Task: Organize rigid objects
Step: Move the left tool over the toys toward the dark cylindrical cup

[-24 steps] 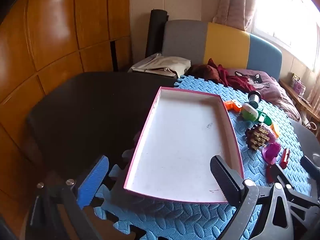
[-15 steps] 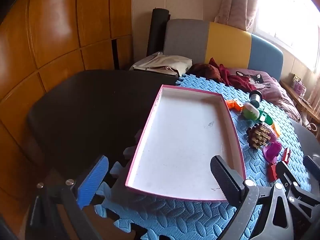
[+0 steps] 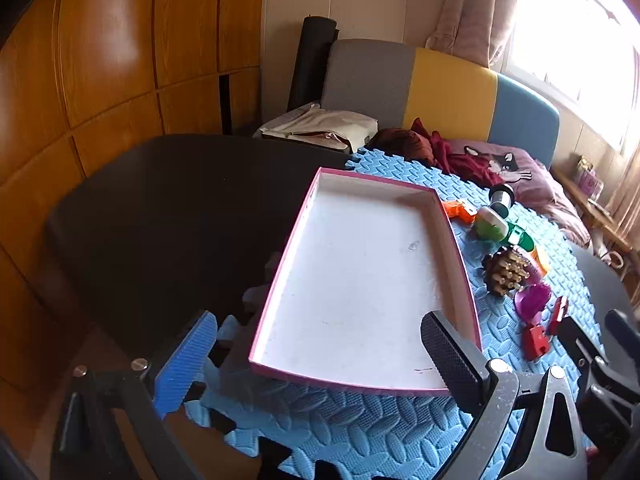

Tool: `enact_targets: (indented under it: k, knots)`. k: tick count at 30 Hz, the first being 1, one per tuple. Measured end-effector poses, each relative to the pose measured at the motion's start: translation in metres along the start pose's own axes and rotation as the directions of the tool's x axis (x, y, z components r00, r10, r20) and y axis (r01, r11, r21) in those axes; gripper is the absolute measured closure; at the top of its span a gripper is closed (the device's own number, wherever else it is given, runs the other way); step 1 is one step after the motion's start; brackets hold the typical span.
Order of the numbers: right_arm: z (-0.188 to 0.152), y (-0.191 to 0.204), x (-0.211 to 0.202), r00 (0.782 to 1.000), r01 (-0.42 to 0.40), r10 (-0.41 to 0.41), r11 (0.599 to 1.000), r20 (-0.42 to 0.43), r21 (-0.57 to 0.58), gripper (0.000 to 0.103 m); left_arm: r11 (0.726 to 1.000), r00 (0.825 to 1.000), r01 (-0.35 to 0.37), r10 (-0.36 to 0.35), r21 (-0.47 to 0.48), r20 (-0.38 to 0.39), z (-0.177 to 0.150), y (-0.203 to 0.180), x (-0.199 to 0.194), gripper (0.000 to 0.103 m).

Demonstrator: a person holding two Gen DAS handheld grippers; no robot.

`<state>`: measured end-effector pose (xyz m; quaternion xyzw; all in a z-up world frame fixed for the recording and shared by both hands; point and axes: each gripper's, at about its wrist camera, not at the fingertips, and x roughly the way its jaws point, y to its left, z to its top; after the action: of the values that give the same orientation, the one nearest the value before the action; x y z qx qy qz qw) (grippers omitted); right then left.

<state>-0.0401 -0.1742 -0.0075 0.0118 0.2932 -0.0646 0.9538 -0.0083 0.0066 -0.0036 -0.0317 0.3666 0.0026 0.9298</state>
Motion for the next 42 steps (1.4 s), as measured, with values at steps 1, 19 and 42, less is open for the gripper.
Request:
enact_targets:
  k: [1, 19, 42]
  knots:
    - [0.000, 0.000, -0.001, 1.000, 0.001, -0.001, 1.000, 0.001, -0.001, 0.007, 1.000, 1.000, -0.003, 0.003, 0.005, 0.000, 0.000, -0.001, -0.001, 0.000]
    - [0.001, -0.028, 0.010, 0.999, 0.030, -0.029, 0.999, -0.020, 0.039, 0.007, 0.993, 0.998, 0.061, -0.061, 0.101, -0.011, -0.001, -0.029, 0.008, 0.000]
    - [0.021, -0.105, 0.038, 0.993, 0.046, -0.031, 0.991, -0.117, 0.128, 0.007, 0.936, 0.934, 0.327, -0.300, 0.127, -0.193, 0.016, -0.075, 0.039, 0.000]
